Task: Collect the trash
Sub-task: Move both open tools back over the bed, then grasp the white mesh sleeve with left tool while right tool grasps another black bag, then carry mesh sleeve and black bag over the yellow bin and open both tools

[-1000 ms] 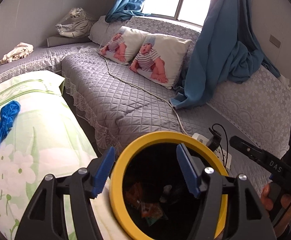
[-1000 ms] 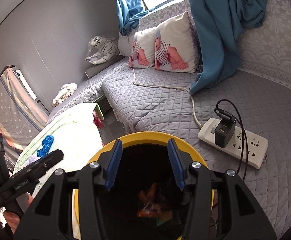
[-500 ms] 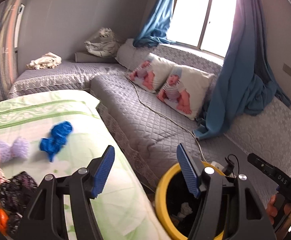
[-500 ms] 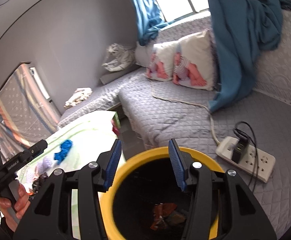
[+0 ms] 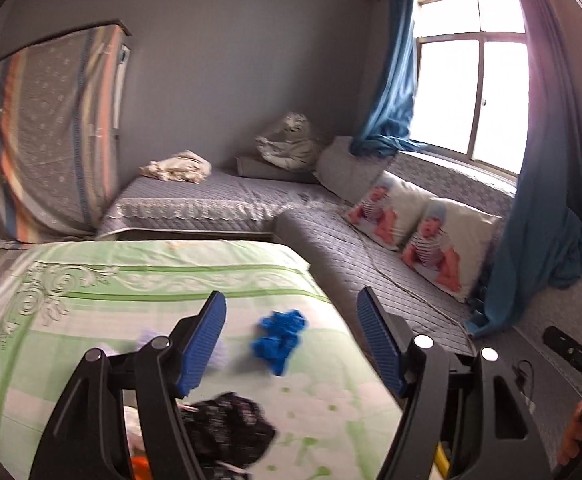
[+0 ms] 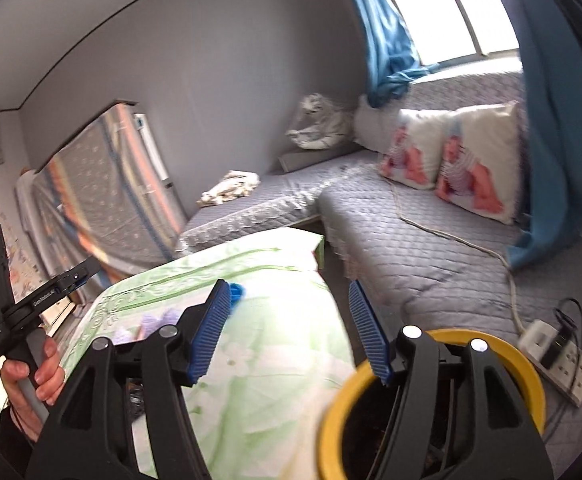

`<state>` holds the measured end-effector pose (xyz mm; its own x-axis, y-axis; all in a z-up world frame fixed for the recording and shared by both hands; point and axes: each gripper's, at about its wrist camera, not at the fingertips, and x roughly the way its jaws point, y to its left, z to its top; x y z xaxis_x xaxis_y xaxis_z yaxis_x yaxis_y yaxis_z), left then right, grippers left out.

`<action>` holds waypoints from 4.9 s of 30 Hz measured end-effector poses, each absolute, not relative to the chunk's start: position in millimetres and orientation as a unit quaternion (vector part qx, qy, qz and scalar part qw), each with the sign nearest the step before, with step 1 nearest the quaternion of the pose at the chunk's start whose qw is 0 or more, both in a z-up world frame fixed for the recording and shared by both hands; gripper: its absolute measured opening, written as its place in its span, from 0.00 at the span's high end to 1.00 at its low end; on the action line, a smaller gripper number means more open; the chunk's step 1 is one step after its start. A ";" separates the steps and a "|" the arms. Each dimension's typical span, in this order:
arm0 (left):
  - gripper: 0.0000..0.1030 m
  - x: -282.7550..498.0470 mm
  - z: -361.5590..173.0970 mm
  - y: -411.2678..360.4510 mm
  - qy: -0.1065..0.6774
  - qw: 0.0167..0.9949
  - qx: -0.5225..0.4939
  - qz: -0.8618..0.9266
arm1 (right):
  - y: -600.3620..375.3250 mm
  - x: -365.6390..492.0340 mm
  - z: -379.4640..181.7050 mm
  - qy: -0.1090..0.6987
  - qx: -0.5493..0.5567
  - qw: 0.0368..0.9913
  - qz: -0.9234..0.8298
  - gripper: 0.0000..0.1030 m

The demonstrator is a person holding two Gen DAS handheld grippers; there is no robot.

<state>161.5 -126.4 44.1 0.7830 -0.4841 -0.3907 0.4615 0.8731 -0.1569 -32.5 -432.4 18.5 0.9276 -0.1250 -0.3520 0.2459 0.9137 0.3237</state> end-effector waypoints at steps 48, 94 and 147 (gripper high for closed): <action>0.35 289.2 -87.8 29.7 0.370 0.924 -0.025 -0.095 | -251.1 165.3 -94.0 0.362 0.152 0.916 0.086 0.31; 0.77 282.5 -95.8 22.6 0.395 0.910 -0.009 -0.127 | -216.4 163.5 -88.9 0.383 0.104 0.908 0.136 0.89; 0.77 149.2 30.5 -177.7 0.272 0.896 0.011 -0.352 | -430.6 -27.6 49.1 0.182 0.138 0.969 -0.094 0.89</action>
